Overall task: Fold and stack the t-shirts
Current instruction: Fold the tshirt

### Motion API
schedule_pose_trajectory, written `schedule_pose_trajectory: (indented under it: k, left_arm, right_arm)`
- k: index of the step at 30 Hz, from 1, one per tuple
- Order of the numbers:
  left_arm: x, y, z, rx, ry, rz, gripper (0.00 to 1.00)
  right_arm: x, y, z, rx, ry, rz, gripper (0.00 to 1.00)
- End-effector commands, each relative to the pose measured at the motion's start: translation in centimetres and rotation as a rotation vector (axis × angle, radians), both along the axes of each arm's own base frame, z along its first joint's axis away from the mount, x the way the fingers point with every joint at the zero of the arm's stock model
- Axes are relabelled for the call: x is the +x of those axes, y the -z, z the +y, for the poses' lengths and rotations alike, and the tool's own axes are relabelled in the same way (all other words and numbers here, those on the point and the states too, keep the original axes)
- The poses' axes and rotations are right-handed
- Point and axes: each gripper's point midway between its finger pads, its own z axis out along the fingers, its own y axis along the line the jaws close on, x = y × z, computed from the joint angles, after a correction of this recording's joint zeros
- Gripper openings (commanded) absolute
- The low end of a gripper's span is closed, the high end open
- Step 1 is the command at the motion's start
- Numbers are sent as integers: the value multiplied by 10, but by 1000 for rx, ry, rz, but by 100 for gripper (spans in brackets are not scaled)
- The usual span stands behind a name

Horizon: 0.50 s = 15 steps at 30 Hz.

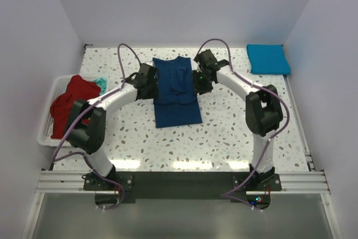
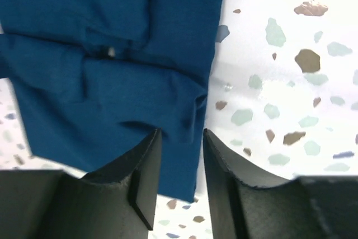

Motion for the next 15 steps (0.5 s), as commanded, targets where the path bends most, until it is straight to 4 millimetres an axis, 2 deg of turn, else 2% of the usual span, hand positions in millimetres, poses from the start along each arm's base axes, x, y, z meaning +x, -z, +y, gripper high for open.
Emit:
schedule_pose_trajectory:
  k: [1,2,3,5,7,10,11,14,15]
  left_arm:
    - [-7,-51,-13,-49,-1,-129,37]
    - [-13,-55,-18,-50,10,-132,36]
    - [-19,-59,-22,-53,25,-141,34]
    - [-32,-60,-42,-68,66,-149,29]
    - [-47,-48,-52,-73,95,-132,21]
    - [-62,-22,-57,-74,108,-78,11]
    - [-66,-12,-56,-69,109,-64,10]
    - [-69,1,-59,-82,115,-64,7]
    - [-74,12,-58,-73,121,-44,6]
  right_arm:
    - [5,-65,19,135,24,-170,41]
    - [-5,-58,24,140,13,-157,41]
    - [-4,-69,31,171,6,-196,41]
    - [-18,-62,46,193,-29,-190,38]
    - [-22,-62,60,232,-47,-202,34]
    - [-30,-49,76,247,-69,-183,23]
    - [-33,-47,85,263,-86,-183,19]
    - [-40,-30,97,270,-93,-151,15]
    - [-40,-28,103,288,-92,-151,14]
